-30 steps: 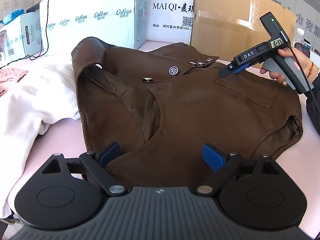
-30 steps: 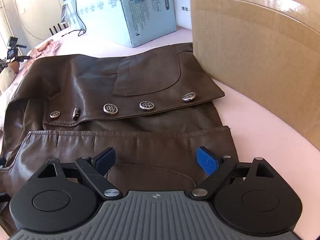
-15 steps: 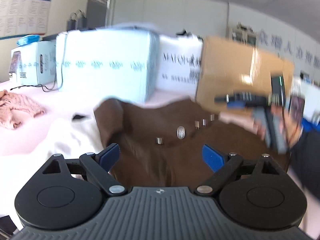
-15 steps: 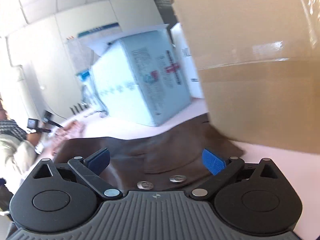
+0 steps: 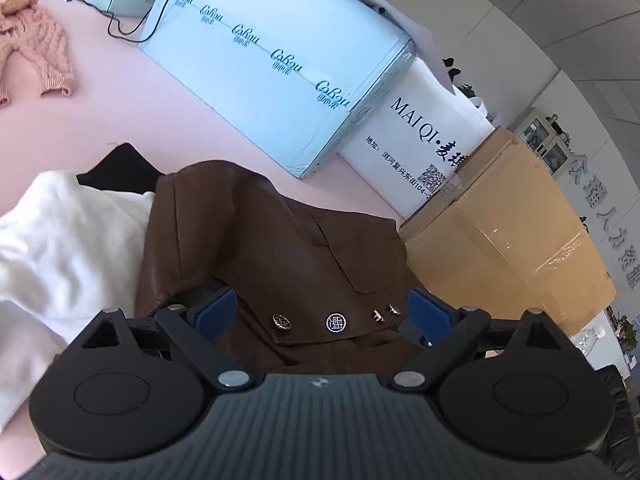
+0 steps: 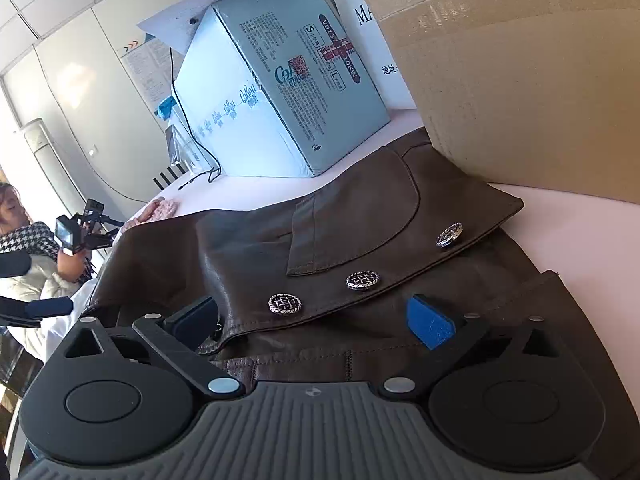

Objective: Fold clothes

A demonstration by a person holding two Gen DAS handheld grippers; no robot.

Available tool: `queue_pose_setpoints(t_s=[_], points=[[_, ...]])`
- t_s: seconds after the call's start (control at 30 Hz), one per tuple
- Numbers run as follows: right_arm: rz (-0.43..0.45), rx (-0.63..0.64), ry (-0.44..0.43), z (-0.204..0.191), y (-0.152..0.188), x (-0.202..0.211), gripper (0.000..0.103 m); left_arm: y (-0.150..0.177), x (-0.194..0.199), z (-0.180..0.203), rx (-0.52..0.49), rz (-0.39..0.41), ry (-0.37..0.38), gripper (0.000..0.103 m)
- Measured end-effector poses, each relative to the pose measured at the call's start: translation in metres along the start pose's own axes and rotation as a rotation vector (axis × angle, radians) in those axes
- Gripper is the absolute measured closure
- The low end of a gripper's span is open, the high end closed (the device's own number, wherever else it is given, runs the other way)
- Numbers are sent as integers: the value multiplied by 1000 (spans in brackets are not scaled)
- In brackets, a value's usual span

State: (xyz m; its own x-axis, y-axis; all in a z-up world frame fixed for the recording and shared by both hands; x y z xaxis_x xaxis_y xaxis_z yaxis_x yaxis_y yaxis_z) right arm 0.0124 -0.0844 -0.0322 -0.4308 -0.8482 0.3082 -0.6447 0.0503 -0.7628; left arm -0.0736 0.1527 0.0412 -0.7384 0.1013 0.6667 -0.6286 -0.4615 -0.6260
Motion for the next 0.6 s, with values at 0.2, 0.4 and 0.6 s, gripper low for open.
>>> queue_pose_setpoints(t_s=[0.2,0.4,0.6], points=[[-11,8,6,1,-4,-4,0,16,-44,7,-17,-79,-57,11],[-14,10,8,2,-4,-6,0,2,-76,-4,9,-19,-217,11],[-17,12,9,3,-4,-8,0,-3,-88,-19,38,39,-317,11]])
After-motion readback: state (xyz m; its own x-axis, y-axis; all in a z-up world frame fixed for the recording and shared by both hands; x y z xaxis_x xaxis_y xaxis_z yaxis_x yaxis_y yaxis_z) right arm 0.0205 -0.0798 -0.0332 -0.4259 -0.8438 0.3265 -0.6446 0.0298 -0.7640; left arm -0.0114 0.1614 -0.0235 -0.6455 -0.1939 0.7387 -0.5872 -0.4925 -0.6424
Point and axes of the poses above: each gripper's, at about its wrist camera, not at the fingertips, and x roughly against the way its jaws point, z to its right, y to its underside, the point moved 8 cm from there along -x, roughly the way its jaws point, and after that the axes turned 13 degrees about -y, right-handed, at the moved point
